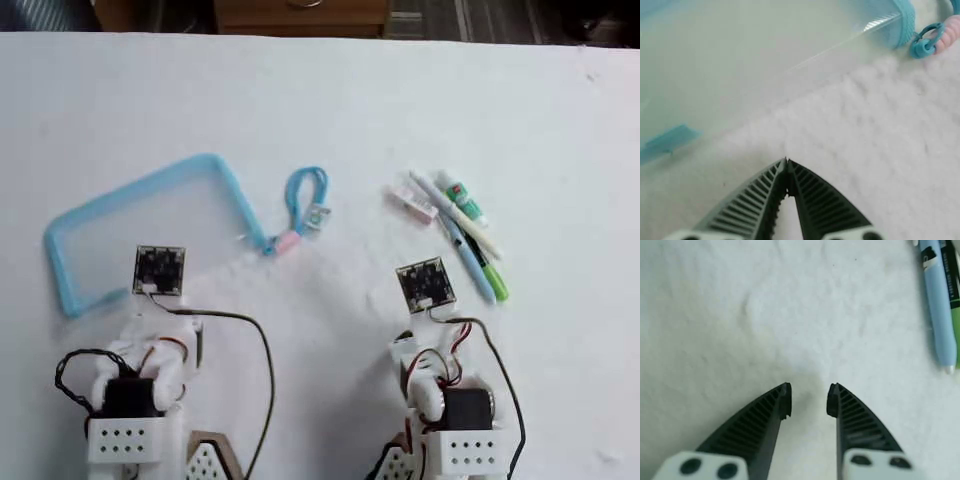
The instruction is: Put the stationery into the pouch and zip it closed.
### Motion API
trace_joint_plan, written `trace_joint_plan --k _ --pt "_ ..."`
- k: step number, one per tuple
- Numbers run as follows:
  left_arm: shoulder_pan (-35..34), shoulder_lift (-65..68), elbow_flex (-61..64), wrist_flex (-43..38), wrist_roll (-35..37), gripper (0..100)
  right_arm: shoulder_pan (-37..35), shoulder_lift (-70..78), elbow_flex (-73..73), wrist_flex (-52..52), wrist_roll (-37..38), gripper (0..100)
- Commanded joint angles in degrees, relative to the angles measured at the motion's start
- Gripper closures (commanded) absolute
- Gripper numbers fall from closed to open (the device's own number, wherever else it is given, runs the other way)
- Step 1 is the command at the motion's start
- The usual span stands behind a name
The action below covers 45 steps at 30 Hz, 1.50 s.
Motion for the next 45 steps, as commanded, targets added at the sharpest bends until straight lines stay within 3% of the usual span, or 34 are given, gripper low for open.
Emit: trace_joint_plan --k 1,18,25,27,30,34,38,42,45 --pt "-0.22 -0.48 -0.53 0.18 0.26 98 0.31 -0.31 0.53 0.31 0.26 86.5" --pt "1.36 -0.48 -0.44 -0.79 0.00 97 -0.13 -0.48 0.53 -1.54 0.18 86.5" --pt "-7.87 -0.48 -13.01 -3.52 0.09 69 -1.19 -0.31 -9.05 -4.00 0.09 86.7" --pt "-9.27 -0.48 -20.75 -3.52 0.09 71 -2.51 -0.31 -14.15 -2.51 -0.44 90.6" --pt "-10.24 -0.22 -32.53 -3.69 -3.34 82 -5.85 -0.22 -20.48 -0.40 1.49 98.7" --pt "-10.24 -0.13 -42.99 -3.87 -11.08 98 -9.01 0.40 -26.11 2.07 2.46 94.6" --pt "-10.33 -0.13 -42.99 -2.20 -16.44 96 -9.36 8.92 -34.29 1.80 3.96 94.7" --pt "-10.33 0.13 -43.08 -1.05 -14.77 97 -9.89 26.24 -49.58 2.24 4.04 94.7" --pt "-10.42 4.26 -43.69 -0.97 -12.31 98 -14.64 38.99 -60.13 5.05 4.31 94.6"
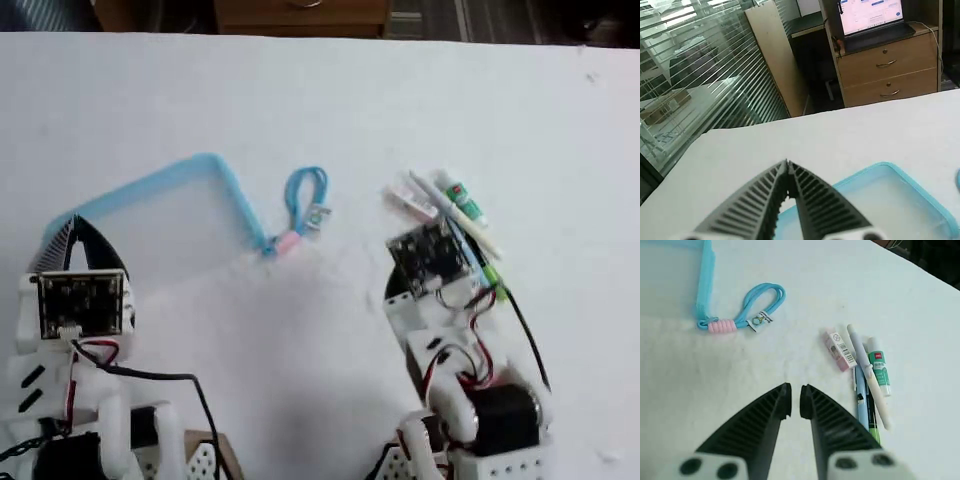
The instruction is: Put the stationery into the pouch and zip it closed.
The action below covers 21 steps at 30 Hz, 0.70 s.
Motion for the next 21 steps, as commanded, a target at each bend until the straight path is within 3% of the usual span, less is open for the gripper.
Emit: trace_joint_plan --k 1,5,10,14,21 --pt "-0.66 6.37 -3.25 0.53 3.34 98 -6.11 15.96 -13.63 2.51 0.62 94.6" --pt "-4.88 20.09 -7.21 0.44 10.81 98 -14.99 27.12 -16.53 2.42 0.62 90.4" --pt "-9.36 36.62 -13.71 0.97 18.29 98 -20.44 38.90 -16.79 -3.03 0.70 70.5" --pt "-10.42 43.56 -13.71 1.05 20.66 98 -21.93 50.86 -19.25 -8.66 -1.05 69.5" --pt "-11.12 46.20 -13.71 6.59 20.75 98 -22.02 76.88 -39.21 -7.34 -30.51 72.3"
